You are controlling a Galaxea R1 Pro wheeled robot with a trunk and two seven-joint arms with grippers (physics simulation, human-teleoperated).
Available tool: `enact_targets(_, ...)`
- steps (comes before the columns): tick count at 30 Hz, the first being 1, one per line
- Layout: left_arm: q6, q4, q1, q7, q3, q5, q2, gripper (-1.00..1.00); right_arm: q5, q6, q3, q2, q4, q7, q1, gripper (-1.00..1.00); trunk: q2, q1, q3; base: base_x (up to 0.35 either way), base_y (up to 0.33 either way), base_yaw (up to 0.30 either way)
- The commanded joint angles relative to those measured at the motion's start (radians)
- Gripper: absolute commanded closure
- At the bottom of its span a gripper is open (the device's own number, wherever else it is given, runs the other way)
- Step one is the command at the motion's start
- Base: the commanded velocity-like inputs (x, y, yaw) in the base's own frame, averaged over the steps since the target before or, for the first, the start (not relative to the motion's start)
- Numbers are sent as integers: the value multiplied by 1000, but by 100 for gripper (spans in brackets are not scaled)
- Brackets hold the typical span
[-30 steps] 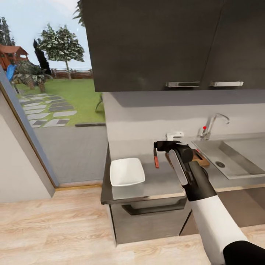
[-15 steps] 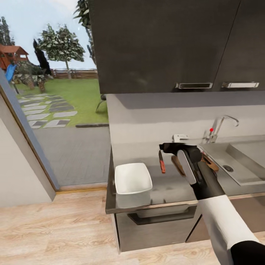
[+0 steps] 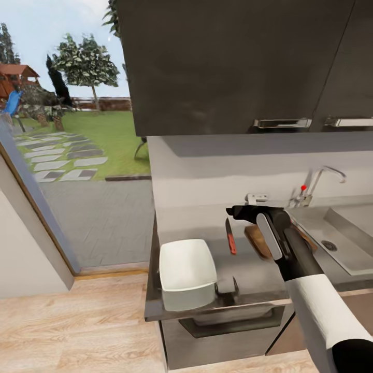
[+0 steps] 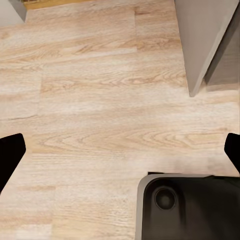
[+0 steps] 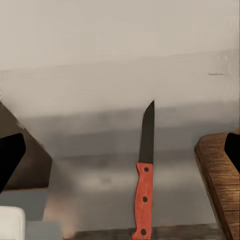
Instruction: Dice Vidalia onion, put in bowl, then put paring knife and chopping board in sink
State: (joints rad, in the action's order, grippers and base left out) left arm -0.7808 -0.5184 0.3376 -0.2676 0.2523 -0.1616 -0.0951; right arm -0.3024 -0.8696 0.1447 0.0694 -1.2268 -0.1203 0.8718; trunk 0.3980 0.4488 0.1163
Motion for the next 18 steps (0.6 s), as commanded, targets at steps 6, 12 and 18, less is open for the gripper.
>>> enact_targets(6,-3,-2,0,-4,8,-10,-2,-100,-9,0,3,14,26,39,1,-100,2,1,2,115,0,0)
enact_targets(12,-3,-2,0,-4,8,-10,-2,-100,-10,1,3,15,46,45,1,-100,2,1,2,6,0,0)
enact_targets(18,-3,-2,0,-4,8,-10,-2,-100,-10,4,2,15,77,59,1,-100,2,1,2,0,0,0)
